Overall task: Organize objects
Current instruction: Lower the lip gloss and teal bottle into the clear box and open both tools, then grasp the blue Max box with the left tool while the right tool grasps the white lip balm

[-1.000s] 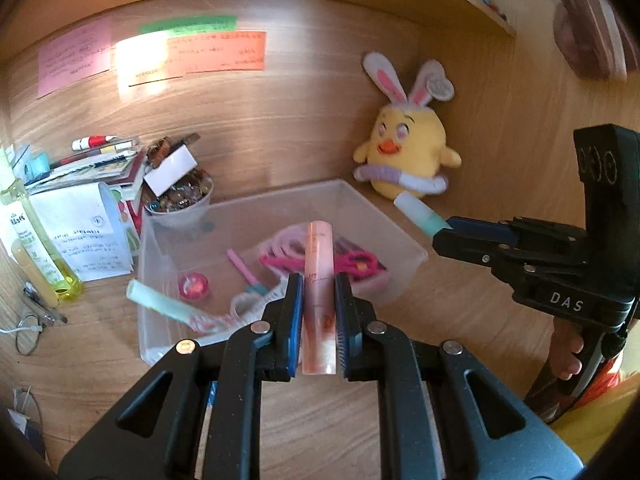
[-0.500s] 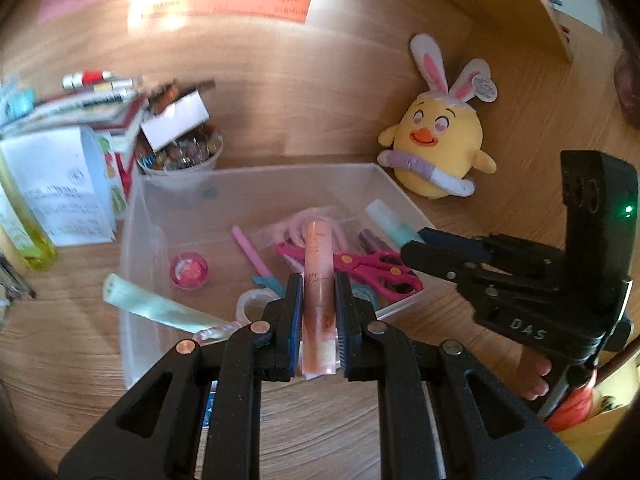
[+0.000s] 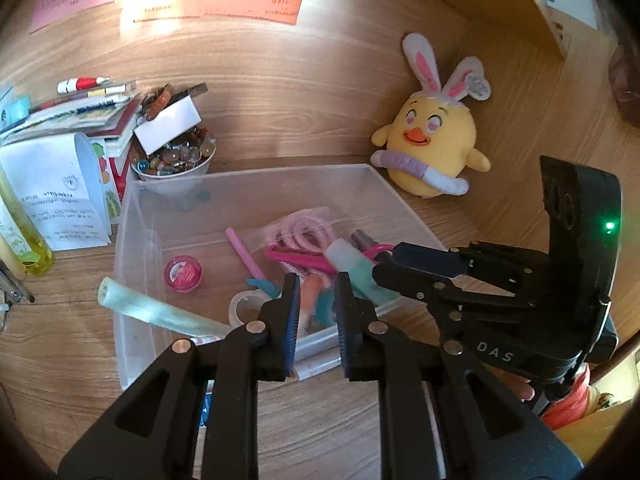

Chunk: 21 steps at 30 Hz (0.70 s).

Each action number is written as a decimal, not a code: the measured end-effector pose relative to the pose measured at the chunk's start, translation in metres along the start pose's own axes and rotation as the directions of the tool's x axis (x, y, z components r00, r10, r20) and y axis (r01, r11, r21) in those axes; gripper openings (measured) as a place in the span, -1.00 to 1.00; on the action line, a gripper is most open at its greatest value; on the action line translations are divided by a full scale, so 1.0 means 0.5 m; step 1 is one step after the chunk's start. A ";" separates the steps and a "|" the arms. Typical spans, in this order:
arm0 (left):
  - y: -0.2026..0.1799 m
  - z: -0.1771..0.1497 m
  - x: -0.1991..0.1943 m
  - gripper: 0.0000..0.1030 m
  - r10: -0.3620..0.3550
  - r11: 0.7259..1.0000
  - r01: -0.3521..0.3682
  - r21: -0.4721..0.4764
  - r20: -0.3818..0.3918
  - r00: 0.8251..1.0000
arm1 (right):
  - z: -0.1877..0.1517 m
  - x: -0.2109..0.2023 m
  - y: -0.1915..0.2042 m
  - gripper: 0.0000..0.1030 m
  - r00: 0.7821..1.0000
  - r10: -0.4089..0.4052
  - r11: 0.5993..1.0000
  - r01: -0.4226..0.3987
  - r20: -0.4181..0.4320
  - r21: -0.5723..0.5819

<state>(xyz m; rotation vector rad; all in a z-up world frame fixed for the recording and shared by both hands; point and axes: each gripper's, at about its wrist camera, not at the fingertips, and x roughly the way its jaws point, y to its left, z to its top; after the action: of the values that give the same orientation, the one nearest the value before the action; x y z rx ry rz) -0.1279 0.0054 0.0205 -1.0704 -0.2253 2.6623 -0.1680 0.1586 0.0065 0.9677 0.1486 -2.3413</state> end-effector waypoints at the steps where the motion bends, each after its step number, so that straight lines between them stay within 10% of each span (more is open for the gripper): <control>1: -0.001 0.000 -0.007 -0.63 0.000 1.000 0.000 0.000 0.007 1.000 | -0.001 -0.006 0.001 -0.45 1.000 0.001 1.000 -0.001 0.006 -0.002; 13: 0.013 -0.030 -0.101 0.39 0.095 0.995 -0.089 -0.054 0.101 0.990 | -0.041 -0.094 0.045 -0.06 0.998 0.031 0.998 -0.027 0.060 -0.065; 21: 0.050 -0.087 -0.115 0.61 0.181 0.982 -0.177 -0.061 0.059 0.982 | -0.103 -0.066 0.057 0.03 1.000 0.012 0.994 -0.015 -0.028 -0.106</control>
<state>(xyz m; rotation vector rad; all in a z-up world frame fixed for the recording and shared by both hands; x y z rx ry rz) -0.0624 -0.0337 0.0212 -1.0698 -0.2261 2.8694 -0.1022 0.1674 -0.0055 0.9461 0.2736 -2.2843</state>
